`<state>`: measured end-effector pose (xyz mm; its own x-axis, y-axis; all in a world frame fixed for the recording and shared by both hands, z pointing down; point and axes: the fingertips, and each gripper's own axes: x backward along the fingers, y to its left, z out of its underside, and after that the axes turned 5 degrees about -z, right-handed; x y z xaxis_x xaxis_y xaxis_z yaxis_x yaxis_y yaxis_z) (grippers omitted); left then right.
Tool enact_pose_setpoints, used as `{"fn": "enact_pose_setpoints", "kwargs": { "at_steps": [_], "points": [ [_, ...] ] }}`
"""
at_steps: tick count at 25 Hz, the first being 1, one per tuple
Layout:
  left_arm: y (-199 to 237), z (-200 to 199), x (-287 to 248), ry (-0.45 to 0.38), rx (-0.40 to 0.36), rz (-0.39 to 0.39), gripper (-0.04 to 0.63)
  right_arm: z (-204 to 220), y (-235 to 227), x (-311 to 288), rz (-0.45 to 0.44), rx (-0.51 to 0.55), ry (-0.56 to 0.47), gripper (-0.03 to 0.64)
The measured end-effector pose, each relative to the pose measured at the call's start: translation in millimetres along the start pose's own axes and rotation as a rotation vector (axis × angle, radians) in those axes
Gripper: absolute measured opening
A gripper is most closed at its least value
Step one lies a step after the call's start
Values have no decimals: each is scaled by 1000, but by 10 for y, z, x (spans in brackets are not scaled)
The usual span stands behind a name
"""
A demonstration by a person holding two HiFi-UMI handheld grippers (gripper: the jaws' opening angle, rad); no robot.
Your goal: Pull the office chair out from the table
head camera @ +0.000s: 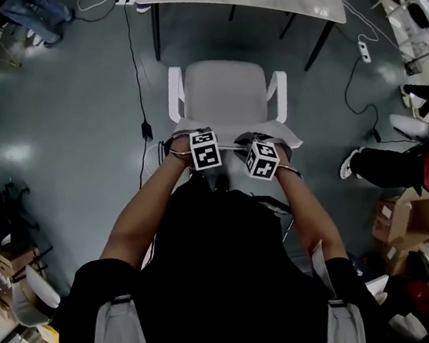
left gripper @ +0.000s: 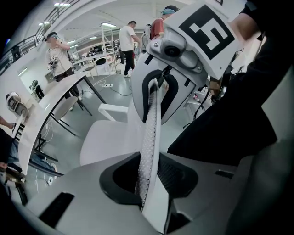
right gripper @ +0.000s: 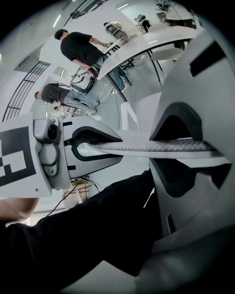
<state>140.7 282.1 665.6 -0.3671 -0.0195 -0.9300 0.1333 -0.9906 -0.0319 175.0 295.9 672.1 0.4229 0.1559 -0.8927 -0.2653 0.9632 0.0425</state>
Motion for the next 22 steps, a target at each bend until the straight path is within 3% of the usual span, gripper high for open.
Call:
{"fn": "enact_pose_setpoints", "kwargs": {
  "at_steps": [8, 15, 18, 22],
  "points": [
    [-149, -91, -85, 5, 4, -25, 114, 135, 138, 16, 8, 16, -14, 98],
    [-189, -21, -15, -53, -8, -95, 118, 56, 195, -8, 22, 27, -25, 100],
    [-158, -61, 100, -106, 28, -95, 127, -31, 179, 138, 18, 26, -59, 103],
    [-176, -141, 350, -259, 142, -51, 124, -317, 126, 458, 13, -70, -216, 100]
  ]
}}
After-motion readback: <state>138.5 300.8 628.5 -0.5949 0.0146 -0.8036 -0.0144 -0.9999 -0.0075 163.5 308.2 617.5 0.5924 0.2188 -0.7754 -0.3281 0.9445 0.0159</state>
